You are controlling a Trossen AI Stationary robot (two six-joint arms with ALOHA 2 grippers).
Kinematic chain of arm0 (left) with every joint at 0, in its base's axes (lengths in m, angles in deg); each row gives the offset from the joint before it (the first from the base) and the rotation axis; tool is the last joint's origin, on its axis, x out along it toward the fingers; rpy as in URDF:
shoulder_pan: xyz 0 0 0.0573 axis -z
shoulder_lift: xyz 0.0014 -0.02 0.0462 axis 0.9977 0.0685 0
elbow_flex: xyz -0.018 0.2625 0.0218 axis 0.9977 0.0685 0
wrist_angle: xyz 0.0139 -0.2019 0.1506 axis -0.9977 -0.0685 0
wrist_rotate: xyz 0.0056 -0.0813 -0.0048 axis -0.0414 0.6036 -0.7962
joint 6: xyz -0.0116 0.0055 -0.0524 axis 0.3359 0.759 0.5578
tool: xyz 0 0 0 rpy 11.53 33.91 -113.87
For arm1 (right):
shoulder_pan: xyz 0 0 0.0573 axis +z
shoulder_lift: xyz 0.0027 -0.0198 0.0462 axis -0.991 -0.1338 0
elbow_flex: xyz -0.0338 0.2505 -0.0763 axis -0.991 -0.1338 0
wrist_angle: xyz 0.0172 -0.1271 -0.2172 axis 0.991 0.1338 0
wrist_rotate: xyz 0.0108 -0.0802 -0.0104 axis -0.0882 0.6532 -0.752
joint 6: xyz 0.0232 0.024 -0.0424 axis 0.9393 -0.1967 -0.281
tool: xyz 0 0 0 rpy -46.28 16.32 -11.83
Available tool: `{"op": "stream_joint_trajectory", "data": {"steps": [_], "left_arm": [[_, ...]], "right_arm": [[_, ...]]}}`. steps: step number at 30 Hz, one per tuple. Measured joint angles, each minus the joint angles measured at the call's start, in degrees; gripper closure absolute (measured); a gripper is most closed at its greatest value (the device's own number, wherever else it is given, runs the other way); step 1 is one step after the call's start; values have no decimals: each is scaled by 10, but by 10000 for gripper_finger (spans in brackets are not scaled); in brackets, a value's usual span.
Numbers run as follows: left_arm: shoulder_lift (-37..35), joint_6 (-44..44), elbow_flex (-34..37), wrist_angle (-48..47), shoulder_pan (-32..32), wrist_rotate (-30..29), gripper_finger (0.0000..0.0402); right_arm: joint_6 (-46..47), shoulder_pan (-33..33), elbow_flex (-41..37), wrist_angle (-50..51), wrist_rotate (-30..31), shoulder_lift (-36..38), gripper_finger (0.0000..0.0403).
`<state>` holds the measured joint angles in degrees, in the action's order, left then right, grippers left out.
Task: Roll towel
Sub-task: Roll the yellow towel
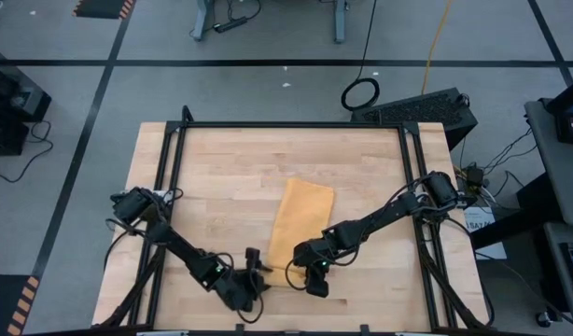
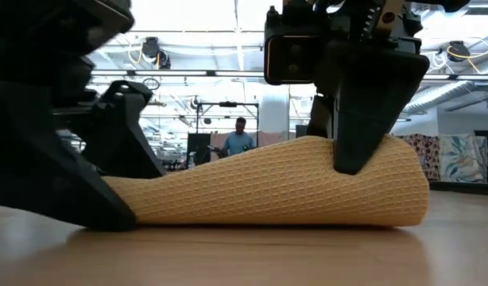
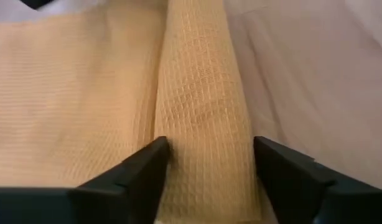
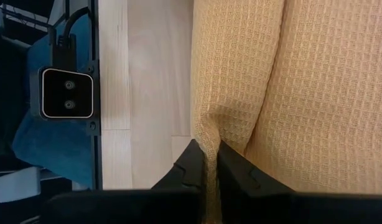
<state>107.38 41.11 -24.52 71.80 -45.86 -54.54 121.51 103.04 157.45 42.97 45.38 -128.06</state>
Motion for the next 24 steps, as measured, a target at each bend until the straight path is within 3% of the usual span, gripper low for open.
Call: {"op": "stream_joint_trajectory", "data": {"steps": [5, 11, 15, 19, 24], "left_arm": [[-1, -4, -1, -1, -15, 33, 257], [-27, 33, 0, -33, -18, 77, 374], [-64, 101, 0, -44, -28, 169, 377], [-98, 156, 1, -54, -49, 268, 352], [-106, 185, 1, -56, -76, 307, 353]], "right_arm": [[-14, 2, 0, 2, 2, 0, 392], [-55, 24, 1, 13, 71, 0, 369], [-75, 52, 2, 6, 116, 3, 325], [-81, 83, 2, 5, 162, 3, 273], [-90, 141, 1, 8, 278, 3, 220]]}}
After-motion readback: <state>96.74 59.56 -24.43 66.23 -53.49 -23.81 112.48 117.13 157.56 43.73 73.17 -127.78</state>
